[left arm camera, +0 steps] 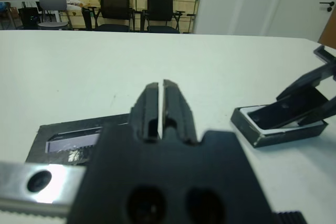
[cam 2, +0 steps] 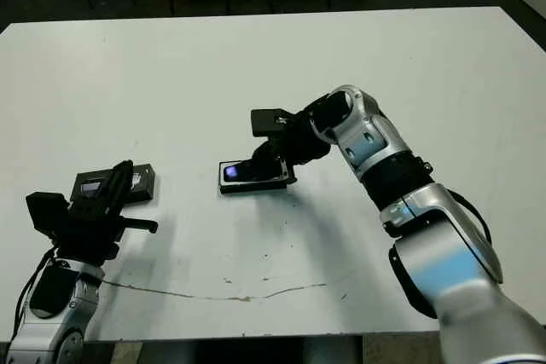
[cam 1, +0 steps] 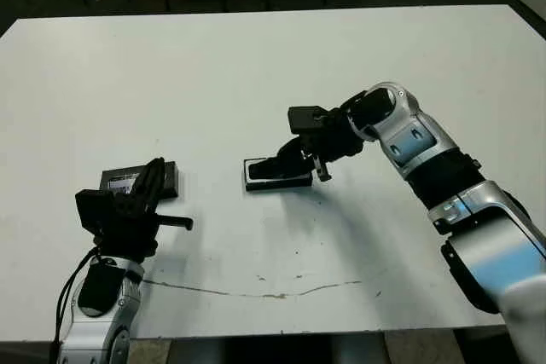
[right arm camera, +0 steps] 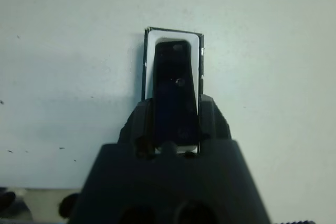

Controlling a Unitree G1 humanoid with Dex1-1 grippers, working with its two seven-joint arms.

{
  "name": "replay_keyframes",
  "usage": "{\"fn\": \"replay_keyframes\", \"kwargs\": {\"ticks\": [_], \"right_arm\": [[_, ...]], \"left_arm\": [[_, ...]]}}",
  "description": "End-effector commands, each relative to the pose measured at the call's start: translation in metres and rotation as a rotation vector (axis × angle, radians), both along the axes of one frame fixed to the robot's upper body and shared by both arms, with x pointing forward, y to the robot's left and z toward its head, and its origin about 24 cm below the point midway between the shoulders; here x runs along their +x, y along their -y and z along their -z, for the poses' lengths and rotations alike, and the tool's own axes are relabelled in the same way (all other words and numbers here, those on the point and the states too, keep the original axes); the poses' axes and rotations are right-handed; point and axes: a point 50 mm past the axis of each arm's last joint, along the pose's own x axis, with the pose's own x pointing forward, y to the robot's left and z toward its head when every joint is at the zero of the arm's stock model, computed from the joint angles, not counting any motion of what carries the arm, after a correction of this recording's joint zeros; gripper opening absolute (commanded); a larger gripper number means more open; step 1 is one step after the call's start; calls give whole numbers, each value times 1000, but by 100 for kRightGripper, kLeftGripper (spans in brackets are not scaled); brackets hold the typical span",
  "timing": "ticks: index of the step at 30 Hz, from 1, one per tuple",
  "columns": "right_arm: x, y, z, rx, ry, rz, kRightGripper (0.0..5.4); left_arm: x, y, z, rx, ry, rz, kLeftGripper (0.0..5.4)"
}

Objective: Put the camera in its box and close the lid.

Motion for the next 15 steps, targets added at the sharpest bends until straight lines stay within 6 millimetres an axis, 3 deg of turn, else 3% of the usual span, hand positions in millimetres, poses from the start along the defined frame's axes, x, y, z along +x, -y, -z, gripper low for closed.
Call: {"fn": "replay_keyframes", "kwargs": {"ticks": [1,7,11,15], "right_arm": [[-10,-12,18,-5,-73,-22,73],[-12,-15,19,-9,-125,-36,73],[-7,-7,2,-9,-42,-134,140],[5,7,-16,26,34,-86,211]], "left_arm": [[-3,-1,6,-1,-40,-15,0],[-3,-3,8,-8,-35,-5,0],[-3,-3,8,-4,-38,-7,0],[-3,-2,8,-8,-36,-8,0]]}}
